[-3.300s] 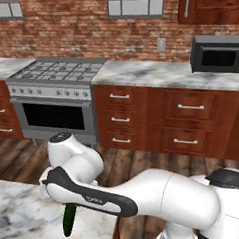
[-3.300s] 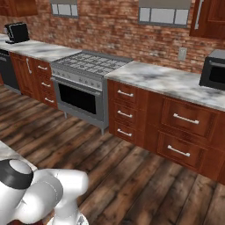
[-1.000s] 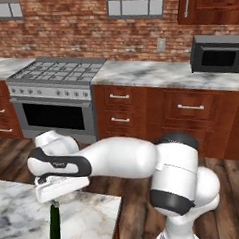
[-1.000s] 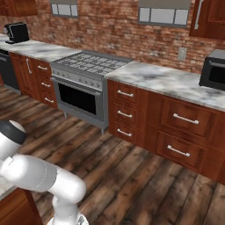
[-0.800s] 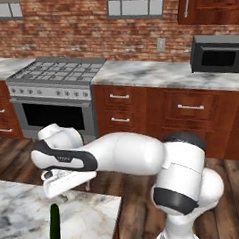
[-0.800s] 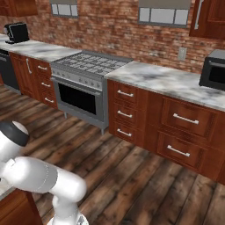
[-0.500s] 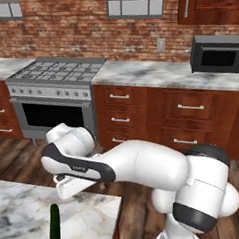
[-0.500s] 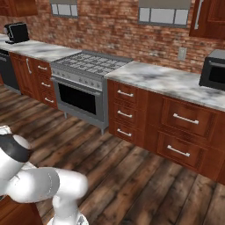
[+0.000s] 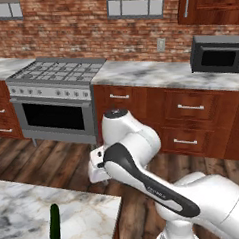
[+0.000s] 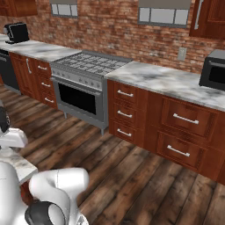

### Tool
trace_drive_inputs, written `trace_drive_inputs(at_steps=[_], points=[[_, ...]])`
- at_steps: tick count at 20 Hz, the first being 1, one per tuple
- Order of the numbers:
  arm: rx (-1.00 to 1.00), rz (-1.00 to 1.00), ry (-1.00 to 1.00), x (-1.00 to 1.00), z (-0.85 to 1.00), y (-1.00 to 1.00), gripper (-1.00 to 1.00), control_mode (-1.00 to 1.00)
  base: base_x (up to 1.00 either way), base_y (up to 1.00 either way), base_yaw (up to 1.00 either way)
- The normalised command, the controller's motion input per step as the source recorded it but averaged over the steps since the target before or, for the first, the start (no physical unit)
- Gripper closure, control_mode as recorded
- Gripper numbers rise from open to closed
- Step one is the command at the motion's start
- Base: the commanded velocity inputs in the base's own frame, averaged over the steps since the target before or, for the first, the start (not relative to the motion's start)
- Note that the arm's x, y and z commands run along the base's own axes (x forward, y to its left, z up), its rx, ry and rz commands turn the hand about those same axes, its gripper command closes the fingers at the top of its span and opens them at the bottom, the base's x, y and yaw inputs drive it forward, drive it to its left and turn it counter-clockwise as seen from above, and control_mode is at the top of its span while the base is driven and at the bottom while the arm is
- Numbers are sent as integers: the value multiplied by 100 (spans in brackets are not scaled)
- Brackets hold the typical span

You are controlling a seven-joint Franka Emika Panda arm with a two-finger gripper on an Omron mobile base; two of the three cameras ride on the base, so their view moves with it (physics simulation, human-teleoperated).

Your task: Open the fridge, remove the kiwi, cucumber, and chicken drumstick, and place them on any counter.

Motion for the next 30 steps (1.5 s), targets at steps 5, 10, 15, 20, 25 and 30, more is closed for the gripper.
trace_drive_inputs(at_steps=[5, 10, 15, 20, 25, 30], points=[[18, -18, -12, 5, 21, -69, -100, -100, 0, 0, 0], [2, -44, 7, 6, 14, -86, -100, -100, 0, 0, 0], [0, -19, 13, 43, 1, -25, -100, -100, 0, 0, 0], [0, -17, 0, 46, 0, -10, -100, -100, 0, 0, 0], [0, -71, -2, 6, 0, -22, -100, -100, 0, 0, 0], [2, -84, 0, 0, 0, -35, -100, -100, 0, 0, 0]])
